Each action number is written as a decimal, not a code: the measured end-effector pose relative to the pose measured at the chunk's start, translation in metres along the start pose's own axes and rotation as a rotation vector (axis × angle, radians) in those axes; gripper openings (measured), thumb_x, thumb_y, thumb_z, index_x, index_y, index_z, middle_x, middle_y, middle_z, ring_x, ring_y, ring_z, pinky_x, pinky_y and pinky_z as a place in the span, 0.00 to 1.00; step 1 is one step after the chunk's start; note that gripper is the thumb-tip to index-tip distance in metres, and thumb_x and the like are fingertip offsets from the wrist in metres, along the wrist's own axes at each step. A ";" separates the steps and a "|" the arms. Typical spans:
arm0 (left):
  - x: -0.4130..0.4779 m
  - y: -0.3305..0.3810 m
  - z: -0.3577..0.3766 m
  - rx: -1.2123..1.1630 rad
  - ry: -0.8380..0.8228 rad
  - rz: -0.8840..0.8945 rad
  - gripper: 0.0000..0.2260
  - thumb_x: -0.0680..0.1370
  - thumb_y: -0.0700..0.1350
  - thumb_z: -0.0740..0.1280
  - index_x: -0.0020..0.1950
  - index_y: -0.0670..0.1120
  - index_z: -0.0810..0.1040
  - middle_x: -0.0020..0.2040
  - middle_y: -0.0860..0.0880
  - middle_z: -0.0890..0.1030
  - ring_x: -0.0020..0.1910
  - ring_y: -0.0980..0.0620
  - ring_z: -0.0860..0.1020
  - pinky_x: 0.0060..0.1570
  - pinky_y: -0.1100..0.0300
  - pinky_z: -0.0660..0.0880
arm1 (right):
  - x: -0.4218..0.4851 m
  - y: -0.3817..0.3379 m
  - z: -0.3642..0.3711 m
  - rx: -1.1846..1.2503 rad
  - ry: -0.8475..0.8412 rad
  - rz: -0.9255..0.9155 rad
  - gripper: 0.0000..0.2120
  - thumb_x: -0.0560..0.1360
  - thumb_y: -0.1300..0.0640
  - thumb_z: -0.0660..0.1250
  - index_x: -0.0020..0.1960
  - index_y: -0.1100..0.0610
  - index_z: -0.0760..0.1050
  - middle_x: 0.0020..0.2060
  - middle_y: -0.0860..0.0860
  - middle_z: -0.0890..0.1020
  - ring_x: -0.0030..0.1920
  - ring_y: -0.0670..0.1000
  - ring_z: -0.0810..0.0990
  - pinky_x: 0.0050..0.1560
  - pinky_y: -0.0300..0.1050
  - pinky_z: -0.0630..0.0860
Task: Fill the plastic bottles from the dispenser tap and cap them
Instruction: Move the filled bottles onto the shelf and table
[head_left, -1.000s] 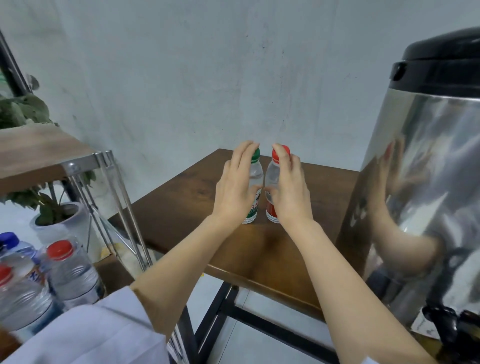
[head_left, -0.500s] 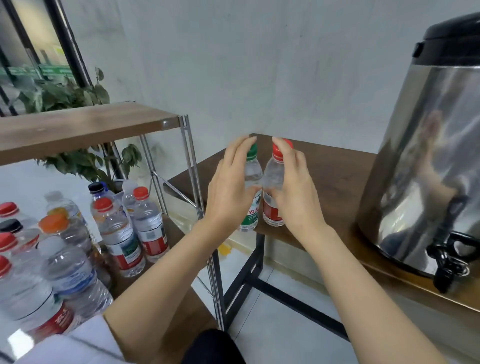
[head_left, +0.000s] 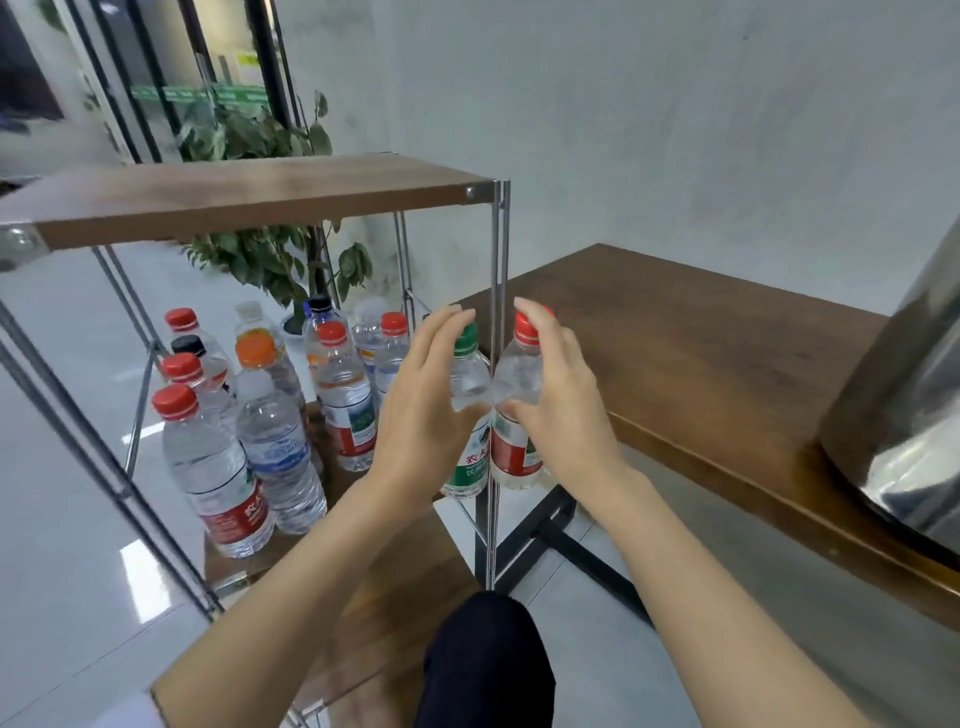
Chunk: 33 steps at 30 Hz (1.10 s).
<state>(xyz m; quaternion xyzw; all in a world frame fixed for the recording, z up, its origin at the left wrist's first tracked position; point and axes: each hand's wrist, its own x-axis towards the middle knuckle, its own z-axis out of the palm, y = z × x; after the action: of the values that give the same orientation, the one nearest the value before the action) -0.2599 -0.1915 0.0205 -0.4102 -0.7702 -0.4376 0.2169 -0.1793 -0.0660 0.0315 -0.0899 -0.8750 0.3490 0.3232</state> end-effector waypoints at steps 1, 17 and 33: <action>-0.005 -0.006 -0.004 0.009 0.000 -0.022 0.38 0.68 0.36 0.79 0.75 0.46 0.67 0.74 0.52 0.66 0.70 0.63 0.64 0.64 0.77 0.61 | 0.000 0.000 0.009 0.019 -0.018 -0.004 0.43 0.72 0.64 0.75 0.76 0.40 0.55 0.68 0.47 0.67 0.66 0.44 0.69 0.61 0.41 0.71; -0.035 -0.097 -0.017 0.191 0.032 -0.273 0.41 0.67 0.38 0.80 0.75 0.49 0.64 0.75 0.55 0.64 0.71 0.51 0.69 0.57 0.47 0.78 | 0.029 0.017 0.124 0.105 -0.233 0.017 0.45 0.72 0.64 0.75 0.73 0.34 0.53 0.69 0.49 0.68 0.67 0.55 0.72 0.62 0.62 0.76; -0.015 -0.127 -0.011 0.241 0.069 -0.361 0.39 0.71 0.40 0.78 0.77 0.49 0.62 0.77 0.54 0.61 0.71 0.52 0.68 0.55 0.51 0.79 | 0.064 0.038 0.152 0.147 -0.334 -0.042 0.43 0.75 0.63 0.72 0.75 0.36 0.49 0.68 0.49 0.66 0.66 0.47 0.71 0.60 0.41 0.70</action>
<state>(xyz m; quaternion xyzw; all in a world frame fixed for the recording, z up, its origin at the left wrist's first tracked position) -0.3558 -0.2429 -0.0473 -0.2216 -0.8700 -0.3880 0.2084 -0.3267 -0.0975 -0.0444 0.0116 -0.8903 0.4153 0.1865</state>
